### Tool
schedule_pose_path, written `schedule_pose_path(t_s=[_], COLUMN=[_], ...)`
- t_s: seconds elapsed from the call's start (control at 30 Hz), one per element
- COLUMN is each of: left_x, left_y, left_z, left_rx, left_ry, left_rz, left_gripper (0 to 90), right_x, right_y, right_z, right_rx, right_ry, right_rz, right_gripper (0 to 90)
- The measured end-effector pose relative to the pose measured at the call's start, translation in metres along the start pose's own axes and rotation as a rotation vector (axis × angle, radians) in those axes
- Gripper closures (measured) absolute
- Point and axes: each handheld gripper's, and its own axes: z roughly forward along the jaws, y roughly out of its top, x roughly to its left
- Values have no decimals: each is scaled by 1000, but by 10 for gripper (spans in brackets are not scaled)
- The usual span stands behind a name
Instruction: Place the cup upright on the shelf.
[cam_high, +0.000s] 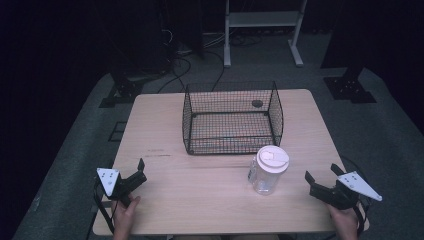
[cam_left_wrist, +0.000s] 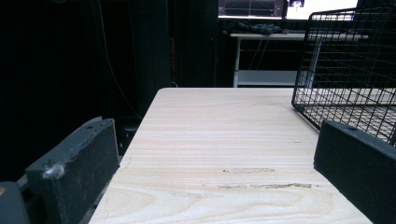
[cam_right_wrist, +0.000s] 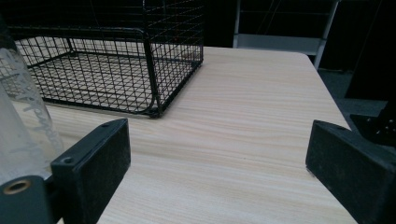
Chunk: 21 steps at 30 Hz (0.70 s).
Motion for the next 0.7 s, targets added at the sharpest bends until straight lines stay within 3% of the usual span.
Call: schedule_pose_path(t_s=[0.2, 0.43, 0.6, 0.7], left_x=[0, 0, 0, 0], left_y=[0, 0, 0, 0], left_z=[0, -1, 0, 0], left_rx=[0, -3, -3, -2], left_ry=[-1, -9, -11, -9], left_rz=[2, 3, 6, 4], left_gripper=[0, 0, 0, 0], right_x=[1, 9, 20, 23], right_y=[0, 9, 19, 21], right_z=[1, -3, -14, -18], right_rx=[9, 1, -33, -40], right_ry=[21, 78, 129, 131], right_rz=[-9, -33, -52, -73], right_gripper=[59, 59, 58, 58])
